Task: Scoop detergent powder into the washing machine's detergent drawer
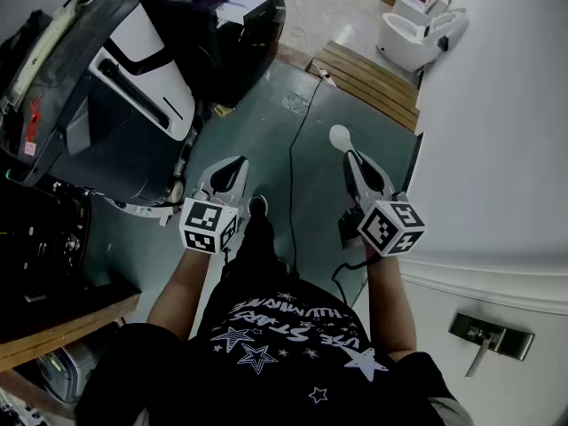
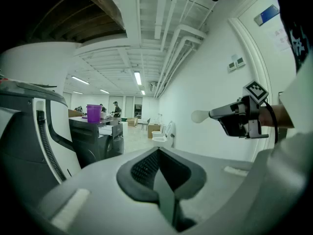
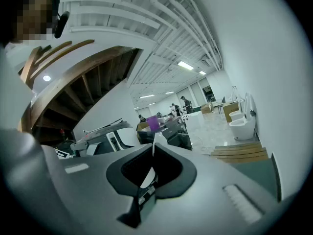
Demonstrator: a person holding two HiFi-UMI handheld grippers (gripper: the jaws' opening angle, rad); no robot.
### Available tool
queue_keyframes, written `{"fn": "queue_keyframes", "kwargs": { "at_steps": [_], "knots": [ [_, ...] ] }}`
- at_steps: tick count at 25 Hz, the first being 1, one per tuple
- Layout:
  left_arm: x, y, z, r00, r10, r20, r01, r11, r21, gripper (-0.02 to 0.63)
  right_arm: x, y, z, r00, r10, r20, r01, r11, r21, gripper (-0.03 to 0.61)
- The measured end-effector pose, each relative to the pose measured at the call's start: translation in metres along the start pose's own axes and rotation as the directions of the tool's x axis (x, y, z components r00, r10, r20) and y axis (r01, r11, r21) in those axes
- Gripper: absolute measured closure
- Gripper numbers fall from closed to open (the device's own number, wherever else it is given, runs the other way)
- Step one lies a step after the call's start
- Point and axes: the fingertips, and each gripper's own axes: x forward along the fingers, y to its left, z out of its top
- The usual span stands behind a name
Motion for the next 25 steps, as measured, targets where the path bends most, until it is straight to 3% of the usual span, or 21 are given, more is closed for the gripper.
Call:
{"fn": "queue_keyframes", "kwargs": {
  "at_steps": [13, 25],
  "knots": [
    [-0.031, -0.044, -0.010, 0.999, -0.022, -0.043, 0.023, 0.999, 0.027, 0.614, -0.056, 0.002, -0.032, 0.999, -0.036, -0.005, 0.036, 0.999, 0.037, 0.545],
    [-0.027, -0.004, -0.005, 0.998, 0.049, -0.041, -0.049, 0.999, 0.014, 0.614, -0.013, -0.006, -0.028, 1.000, -0.002, -0.012, 0.003, 0.995, 0.102, 0.545]
  ]
}}
